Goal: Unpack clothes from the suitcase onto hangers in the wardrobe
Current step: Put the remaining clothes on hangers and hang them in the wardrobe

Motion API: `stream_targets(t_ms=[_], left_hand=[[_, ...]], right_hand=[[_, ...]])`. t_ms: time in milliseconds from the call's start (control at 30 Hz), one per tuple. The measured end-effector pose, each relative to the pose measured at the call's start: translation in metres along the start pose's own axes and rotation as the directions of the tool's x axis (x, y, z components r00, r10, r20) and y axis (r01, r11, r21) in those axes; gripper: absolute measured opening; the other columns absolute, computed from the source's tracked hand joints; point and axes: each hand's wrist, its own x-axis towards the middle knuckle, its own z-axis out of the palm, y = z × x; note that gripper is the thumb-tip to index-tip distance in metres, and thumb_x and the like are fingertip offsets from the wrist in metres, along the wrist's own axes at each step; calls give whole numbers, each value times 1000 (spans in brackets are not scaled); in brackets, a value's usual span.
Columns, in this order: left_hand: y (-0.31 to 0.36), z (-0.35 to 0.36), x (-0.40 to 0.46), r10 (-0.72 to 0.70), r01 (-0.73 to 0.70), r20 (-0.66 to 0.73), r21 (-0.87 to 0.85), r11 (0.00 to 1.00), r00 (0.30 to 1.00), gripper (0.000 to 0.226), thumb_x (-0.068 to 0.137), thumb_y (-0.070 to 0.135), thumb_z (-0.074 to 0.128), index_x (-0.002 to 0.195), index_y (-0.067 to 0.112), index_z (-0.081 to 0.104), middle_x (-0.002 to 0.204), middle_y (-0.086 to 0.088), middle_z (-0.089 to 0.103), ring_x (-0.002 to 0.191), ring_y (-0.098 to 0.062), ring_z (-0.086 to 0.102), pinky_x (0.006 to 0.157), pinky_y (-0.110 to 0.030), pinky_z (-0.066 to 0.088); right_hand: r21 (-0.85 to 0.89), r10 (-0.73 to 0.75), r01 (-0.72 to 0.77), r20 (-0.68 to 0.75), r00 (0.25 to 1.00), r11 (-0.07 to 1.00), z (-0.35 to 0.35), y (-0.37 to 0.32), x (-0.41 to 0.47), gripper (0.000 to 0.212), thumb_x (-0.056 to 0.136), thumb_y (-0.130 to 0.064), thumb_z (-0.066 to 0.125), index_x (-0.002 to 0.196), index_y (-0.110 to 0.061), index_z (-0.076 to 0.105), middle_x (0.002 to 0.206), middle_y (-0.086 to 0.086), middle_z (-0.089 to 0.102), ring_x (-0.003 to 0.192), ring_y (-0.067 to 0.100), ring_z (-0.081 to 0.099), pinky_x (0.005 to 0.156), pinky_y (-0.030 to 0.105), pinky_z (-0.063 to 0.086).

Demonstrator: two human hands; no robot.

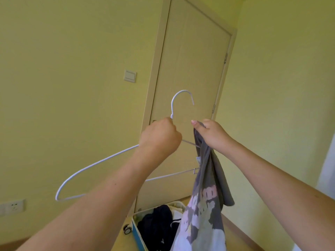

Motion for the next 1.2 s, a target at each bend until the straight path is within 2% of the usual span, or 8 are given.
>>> stream_targets(t_ms=[133, 267, 367, 500, 667, 767, 967, 1200], left_hand=[[-13, -16, 4, -60, 48, -64, -171, 984, 996, 20, 93, 25, 40, 81, 14, 51, 86, -11, 64, 83, -36, 60, 70, -36, 47], [-22, -50, 11, -56, 5, -176, -276, 961, 983, 21, 90, 25, 47, 84, 11, 61, 69, -5, 60, 75, -33, 58, 61, -33, 40], [-18, -60, 10, -21, -44, -203, -310, 950, 979, 21, 93, 22, 47, 88, 7, 62, 66, -5, 54, 68, -31, 51, 56, -31, 36], [-15, -43, 6, -29, -16, -185, -239, 971, 982, 22, 93, 25, 42, 85, 14, 59, 70, -4, 60, 70, -31, 59, 62, -34, 46], [-23, -35, 6, -39, -9, -181, -261, 965, 983, 23, 90, 28, 40, 82, 15, 58, 66, -5, 60, 73, -37, 60, 69, -43, 52], [-23, -37, 6, -54, -1, -226, -239, 971, 973, 21, 92, 25, 41, 82, 15, 57, 58, 1, 57, 66, -30, 57, 62, -35, 44], [-18, -26, 6, -40, -2, -266, -154, 988, 963, 25, 94, 29, 35, 77, 15, 48, 71, -7, 56, 71, -36, 54, 59, -35, 39], [9, -1, -10, -29, 20, -166, -56, 998, 986, 16, 95, 23, 37, 90, 15, 50, 93, -9, 64, 85, -36, 57, 71, -36, 44]], right_hand=[[-58, -6, 5, -15, 1000, 998, -12, 12, -7, 49, 102, -42, 37, 62, -14, 32, 61, 3, 33, 58, 21, 36, 60, 36, 26], [-139, 154, -158, -38, 987, 978, -31, 44, -10, 49, 102, -40, 40, 62, -12, 41, 63, 6, 43, 60, 23, 41, 59, 34, 29], [2, 258, -258, -47, 965, 966, -29, 63, -9, 47, 99, -40, 48, 68, -6, 52, 65, 9, 44, 62, 22, 38, 56, 31, 28], [207, 297, -273, -98, 950, 940, -23, 57, -9, 48, 96, -46, 52, 62, -14, 39, 60, 4, 30, 57, 20, 29, 58, 32, 20], [-396, 96, -98, -26, 995, 913, -32, 49, -15, 58, 101, -48, 36, 57, -10, 34, 59, 10, 40, 56, 27, 41, 55, 35, 31], [-529, 80, -89, -40, 996, 844, -38, 48, -15, 58, 102, -46, 36, 56, -11, 34, 62, 11, 45, 60, 29, 46, 55, 35, 34], [-268, 223, -221, -25, 975, 938, -38, 54, -6, 49, 101, -35, 47, 60, -9, 37, 65, 6, 39, 64, 24, 37, 52, 32, 24], [162, 458, -460, 53, 887, 873, -36, 49, 2, 32, 102, -32, 46, 81, -9, 53, 74, 7, 51, 73, 27, 53, 65, 37, 50]])
